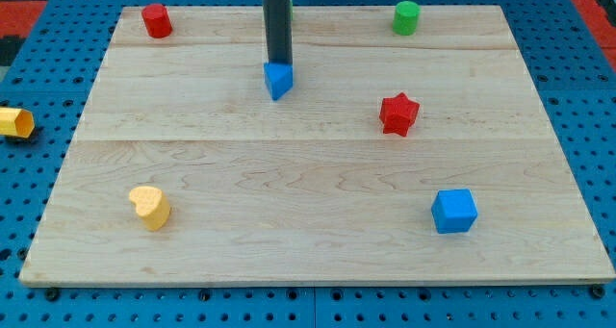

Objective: Move blue triangle closer to yellow heart

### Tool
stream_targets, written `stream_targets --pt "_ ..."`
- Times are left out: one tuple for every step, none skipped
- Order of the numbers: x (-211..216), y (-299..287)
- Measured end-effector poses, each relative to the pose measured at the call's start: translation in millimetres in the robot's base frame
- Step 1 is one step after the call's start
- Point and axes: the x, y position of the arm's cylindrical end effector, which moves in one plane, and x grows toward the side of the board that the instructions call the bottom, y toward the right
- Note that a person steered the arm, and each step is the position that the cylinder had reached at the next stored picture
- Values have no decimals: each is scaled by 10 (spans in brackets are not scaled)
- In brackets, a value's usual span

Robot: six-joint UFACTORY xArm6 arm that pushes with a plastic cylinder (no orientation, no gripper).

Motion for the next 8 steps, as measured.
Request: stream_targets --pt "9 56" --pt "356 -416" --pt "893 -850" --pt "1021 -923" --pt "864 -1149" --pt "528 -976" --pt "820 -523" --pt "1037 -296"
